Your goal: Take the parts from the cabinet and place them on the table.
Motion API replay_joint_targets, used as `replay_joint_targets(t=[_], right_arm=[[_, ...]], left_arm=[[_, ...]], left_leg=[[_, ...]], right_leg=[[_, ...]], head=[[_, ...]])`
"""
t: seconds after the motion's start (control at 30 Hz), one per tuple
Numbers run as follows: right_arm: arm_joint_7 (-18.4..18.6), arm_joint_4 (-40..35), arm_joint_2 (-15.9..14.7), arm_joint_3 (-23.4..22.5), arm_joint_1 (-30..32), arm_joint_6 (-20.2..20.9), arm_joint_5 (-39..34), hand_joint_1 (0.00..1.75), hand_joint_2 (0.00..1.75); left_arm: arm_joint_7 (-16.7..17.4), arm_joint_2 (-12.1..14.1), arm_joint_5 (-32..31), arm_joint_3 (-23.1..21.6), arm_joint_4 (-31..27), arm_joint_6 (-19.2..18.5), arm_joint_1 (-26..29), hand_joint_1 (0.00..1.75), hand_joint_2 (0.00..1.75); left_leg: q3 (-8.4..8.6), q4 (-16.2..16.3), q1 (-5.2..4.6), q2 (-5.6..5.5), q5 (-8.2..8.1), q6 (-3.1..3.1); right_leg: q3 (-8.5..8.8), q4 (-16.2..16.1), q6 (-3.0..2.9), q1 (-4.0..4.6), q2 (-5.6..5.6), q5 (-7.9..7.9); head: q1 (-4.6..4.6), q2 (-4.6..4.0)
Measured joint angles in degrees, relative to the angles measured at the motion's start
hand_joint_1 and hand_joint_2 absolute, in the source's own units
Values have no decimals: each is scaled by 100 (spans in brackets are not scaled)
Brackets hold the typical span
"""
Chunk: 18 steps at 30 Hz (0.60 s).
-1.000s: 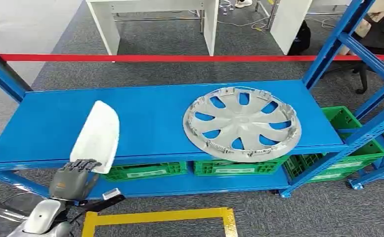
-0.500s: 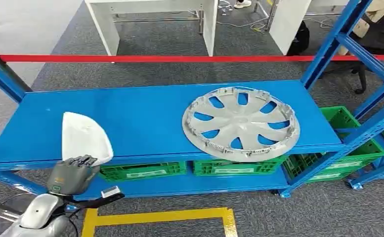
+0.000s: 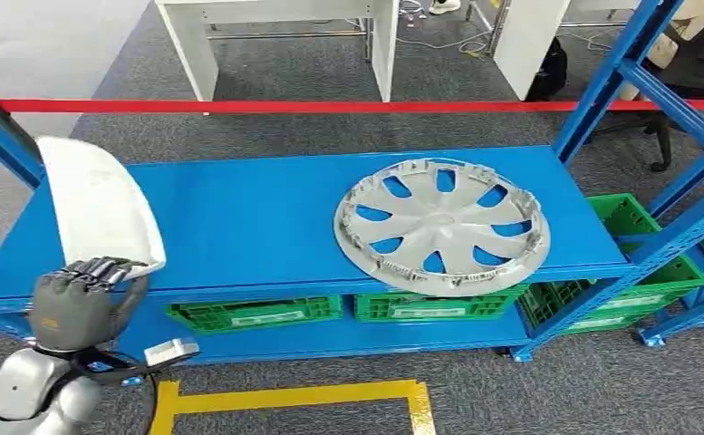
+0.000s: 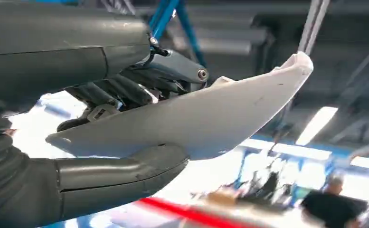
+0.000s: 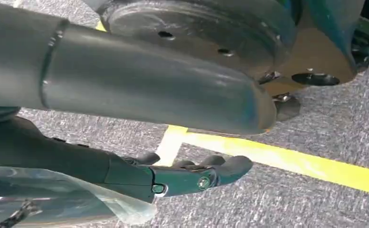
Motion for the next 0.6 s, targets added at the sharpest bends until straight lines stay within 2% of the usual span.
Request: replay_joint_targets(t=[0.17, 0.33, 0.6], right_arm=[[-15, 0, 0, -55, 0, -39, 0, 0, 0], [-74, 0, 0, -103, 4, -42, 0, 0, 0], [-116, 0, 0, -177, 8, -39, 35, 0, 0]], left_arm=[[-194, -190, 94, 280, -478, -2, 29, 175, 175], [-531, -299, -42, 483, -951, -2, 80, 175, 175], [-723, -378, -236, 552, -1584, -7, 184, 175, 175]], left_leg=[[-8, 0, 0, 0, 0, 0], [-8, 0, 0, 0, 1, 0], [-9, 0, 0, 0, 1, 0]], right_leg=[[0, 0, 0, 0, 1, 0], [-1, 0, 0, 0, 3, 0], [-2, 0, 0, 0, 0, 0]], head=[[-2, 0], [-2, 0], [-2, 0]])
